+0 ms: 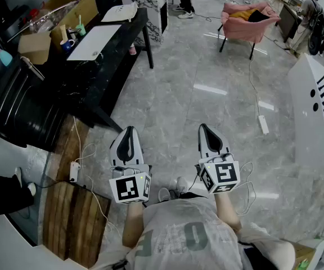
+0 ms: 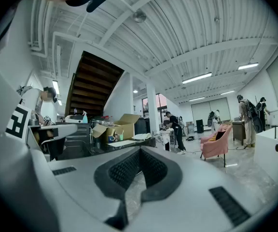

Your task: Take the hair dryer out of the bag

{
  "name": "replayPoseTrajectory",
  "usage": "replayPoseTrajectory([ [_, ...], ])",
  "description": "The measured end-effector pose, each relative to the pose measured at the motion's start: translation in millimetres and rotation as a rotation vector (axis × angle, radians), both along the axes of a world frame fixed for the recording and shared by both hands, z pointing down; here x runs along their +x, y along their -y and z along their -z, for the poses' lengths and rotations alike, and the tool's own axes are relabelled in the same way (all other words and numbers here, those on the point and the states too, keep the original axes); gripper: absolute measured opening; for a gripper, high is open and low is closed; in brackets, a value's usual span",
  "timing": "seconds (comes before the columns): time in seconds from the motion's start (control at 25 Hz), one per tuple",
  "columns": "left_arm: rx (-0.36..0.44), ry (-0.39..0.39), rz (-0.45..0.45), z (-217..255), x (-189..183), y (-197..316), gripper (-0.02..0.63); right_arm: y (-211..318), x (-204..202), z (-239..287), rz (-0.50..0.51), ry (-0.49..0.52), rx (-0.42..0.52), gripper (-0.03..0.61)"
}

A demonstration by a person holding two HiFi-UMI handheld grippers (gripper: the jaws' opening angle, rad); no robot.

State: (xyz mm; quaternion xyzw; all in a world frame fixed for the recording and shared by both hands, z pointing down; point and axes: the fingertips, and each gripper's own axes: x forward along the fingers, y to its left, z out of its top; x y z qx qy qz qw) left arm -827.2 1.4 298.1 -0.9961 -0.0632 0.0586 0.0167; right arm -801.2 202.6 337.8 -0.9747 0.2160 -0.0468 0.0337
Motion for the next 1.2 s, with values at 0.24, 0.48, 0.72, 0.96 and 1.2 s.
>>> replayPoseTrajectory([
  [0.24,0.001,0.01,0.0,-2,5,-12,0.038,-16,4,-5,0.001,0.011,0.003,0.031],
  [0.48,0.008,0.018,-0.012,-5,15,-27,0.038,-27,12,-11,0.004,0.022,0.008,0.031],
  [0.72,0.01,0.02,0.001,-6,28,-41,0.038,-43,24,-10,0.025,0.02,0.084,0.031],
  [0.96,0.019,-0.008,0.02,-8,38,-50,0.038,-55,36,-26,0.041,0.036,0.113,0.031],
  [1.2,0.006,-0.047,0.047,5,51,-48,0.038,-56,53,-14,0.076,0.003,0.116,0.031],
])
